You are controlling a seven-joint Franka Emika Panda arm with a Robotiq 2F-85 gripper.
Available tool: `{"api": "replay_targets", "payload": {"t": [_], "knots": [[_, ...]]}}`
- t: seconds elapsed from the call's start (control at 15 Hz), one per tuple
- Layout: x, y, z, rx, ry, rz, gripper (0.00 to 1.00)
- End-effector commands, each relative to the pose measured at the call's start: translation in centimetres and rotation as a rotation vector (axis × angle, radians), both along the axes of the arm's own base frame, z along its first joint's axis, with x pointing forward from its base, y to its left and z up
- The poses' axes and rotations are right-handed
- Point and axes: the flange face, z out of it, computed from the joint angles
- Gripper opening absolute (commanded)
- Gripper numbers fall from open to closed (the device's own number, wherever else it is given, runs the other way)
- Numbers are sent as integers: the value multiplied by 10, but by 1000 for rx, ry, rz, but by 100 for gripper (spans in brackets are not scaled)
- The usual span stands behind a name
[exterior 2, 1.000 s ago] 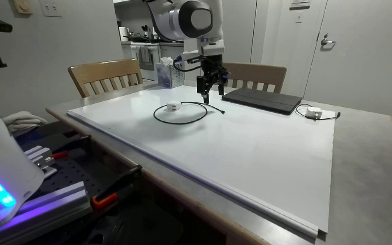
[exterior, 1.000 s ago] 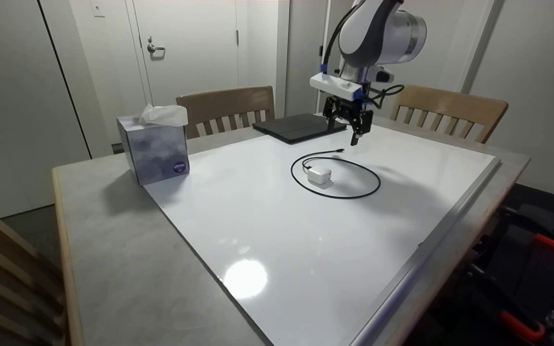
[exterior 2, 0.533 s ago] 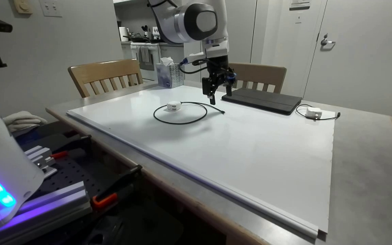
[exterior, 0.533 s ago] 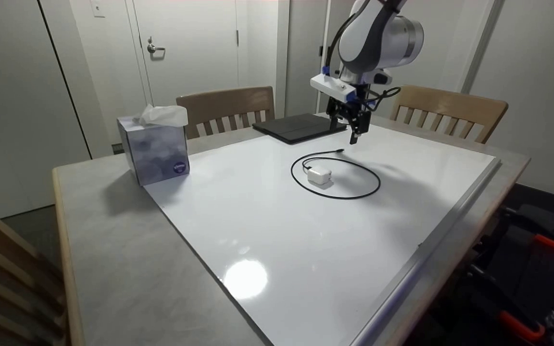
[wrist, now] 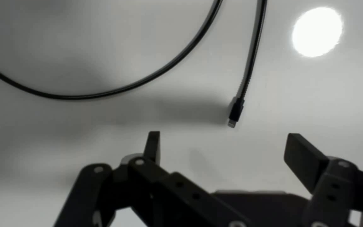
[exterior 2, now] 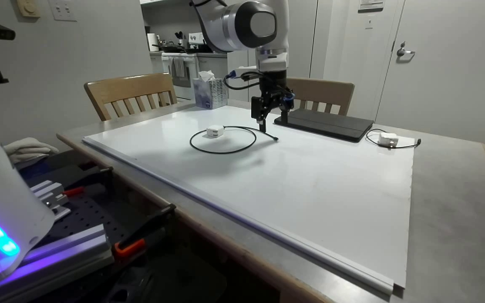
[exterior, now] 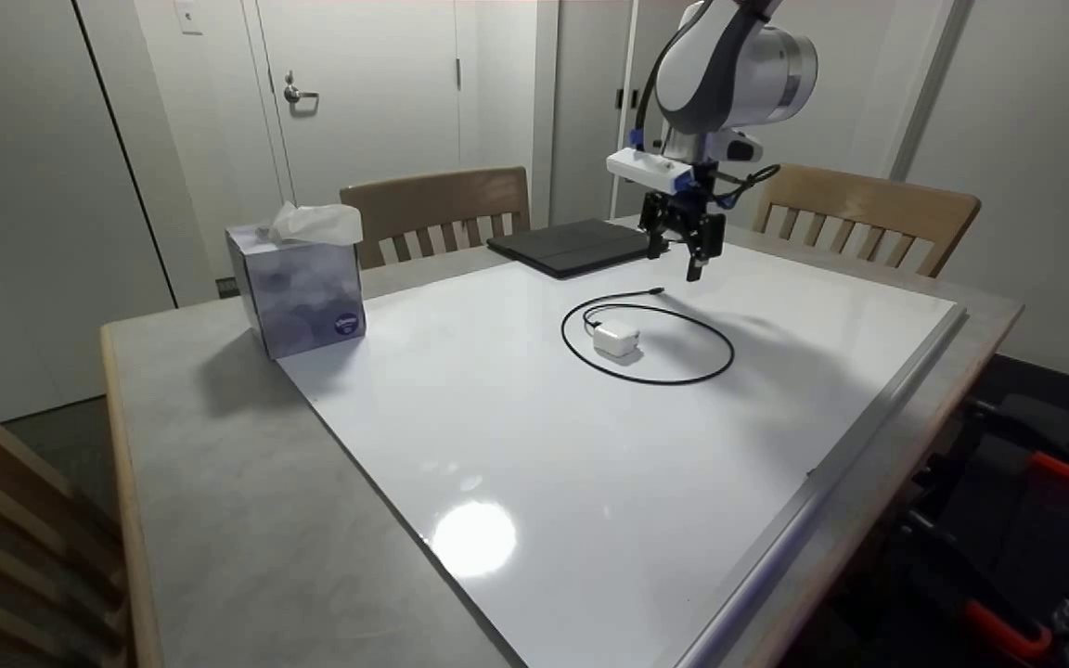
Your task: Straighten out the charger on the table
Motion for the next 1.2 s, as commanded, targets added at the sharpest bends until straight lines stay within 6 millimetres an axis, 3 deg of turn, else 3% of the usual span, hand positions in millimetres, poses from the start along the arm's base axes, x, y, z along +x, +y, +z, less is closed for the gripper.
{"api": "replay_targets", "payload": {"t": [0.0, 0.73, 1.13], "knots": [[0, 0, -12, 30, 47, -10, 100], [-1, 3, -39, 32, 83, 6, 100], [12, 5, -36, 25, 57, 18, 100]]}}
